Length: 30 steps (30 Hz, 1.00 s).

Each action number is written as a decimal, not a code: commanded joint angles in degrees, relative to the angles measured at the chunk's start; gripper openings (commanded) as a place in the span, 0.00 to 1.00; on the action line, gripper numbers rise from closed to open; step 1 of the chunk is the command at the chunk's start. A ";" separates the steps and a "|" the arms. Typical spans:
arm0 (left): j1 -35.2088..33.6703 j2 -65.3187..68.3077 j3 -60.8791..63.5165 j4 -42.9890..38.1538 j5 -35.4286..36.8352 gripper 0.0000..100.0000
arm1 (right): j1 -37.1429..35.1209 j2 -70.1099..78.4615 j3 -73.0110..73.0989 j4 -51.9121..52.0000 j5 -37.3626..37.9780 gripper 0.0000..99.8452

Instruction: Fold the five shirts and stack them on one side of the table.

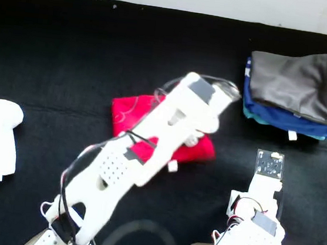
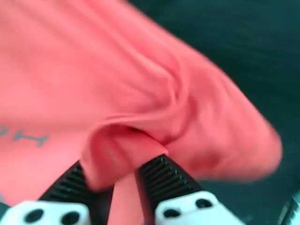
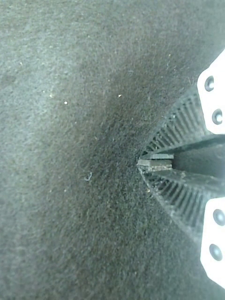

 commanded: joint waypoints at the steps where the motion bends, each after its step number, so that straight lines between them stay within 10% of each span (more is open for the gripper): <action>1: 4.18 -9.19 1.98 0.62 0.53 0.01 | 0.40 -0.04 1.10 -1.27 -0.53 0.01; 17: -29.32 -2.51 3.30 -6.59 -5.19 0.01 | 0.40 -0.04 1.10 -1.36 -0.53 0.01; 30: -37.85 3.47 3.21 -11.52 -5.19 0.01 | 0.40 -0.04 1.10 -1.36 -0.53 0.01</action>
